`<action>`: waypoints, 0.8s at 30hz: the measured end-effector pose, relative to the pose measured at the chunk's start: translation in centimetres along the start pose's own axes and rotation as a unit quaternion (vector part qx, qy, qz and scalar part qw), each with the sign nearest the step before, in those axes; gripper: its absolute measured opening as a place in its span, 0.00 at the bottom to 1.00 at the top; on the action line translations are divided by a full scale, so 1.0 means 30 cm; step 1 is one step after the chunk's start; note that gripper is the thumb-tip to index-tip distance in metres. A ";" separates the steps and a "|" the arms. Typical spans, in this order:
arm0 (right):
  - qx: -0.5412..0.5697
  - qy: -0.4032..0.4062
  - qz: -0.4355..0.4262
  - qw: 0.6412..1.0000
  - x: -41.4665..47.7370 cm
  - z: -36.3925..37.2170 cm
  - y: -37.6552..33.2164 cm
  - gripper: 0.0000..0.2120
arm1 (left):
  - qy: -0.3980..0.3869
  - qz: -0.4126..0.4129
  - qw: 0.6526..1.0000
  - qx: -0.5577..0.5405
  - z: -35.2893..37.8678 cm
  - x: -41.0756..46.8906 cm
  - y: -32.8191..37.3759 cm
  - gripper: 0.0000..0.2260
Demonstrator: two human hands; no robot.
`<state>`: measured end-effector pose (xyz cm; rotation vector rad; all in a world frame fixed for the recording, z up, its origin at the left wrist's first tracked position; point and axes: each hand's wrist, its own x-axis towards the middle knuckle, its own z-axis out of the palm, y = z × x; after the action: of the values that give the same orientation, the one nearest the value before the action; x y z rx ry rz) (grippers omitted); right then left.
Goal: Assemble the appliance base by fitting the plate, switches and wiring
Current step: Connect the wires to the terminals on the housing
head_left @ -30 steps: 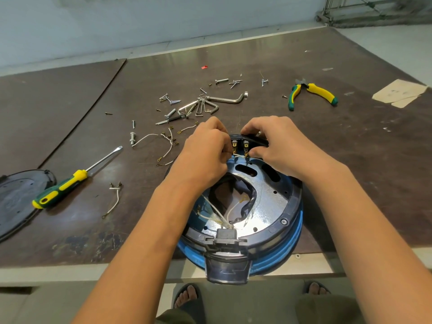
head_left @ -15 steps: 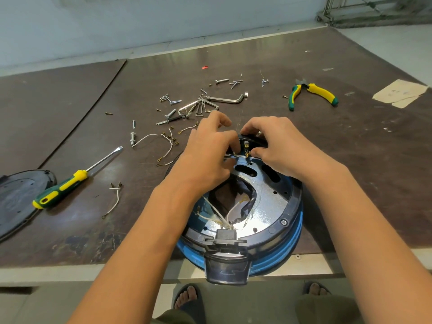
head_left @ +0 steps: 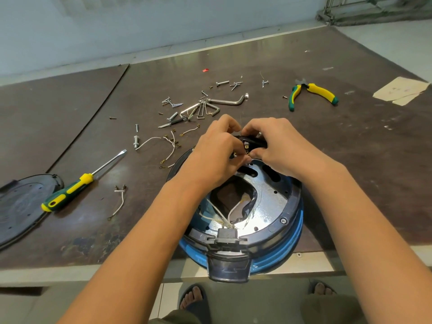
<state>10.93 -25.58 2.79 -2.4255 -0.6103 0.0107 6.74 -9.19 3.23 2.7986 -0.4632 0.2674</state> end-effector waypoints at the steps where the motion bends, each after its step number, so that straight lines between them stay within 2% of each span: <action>1: -0.001 0.000 0.000 1.000 0.000 0.000 0.000 0.19 | 0.001 0.002 1.000 -0.006 0.001 -0.002 -0.001 0.08; 10: 0.003 -0.006 -0.003 1.000 -0.002 -0.005 -0.002 0.19 | 0.016 -0.028 0.997 -0.064 0.001 -0.007 -0.003 0.04; 24: 0.003 -0.008 -0.004 1.000 0.003 -0.005 0.003 0.20 | 0.020 -0.031 0.998 -0.046 0.007 -0.001 0.003 0.07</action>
<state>11.07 -25.67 2.87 -2.4198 -0.6272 0.0273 6.71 -9.34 3.04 2.7080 -0.3684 0.2811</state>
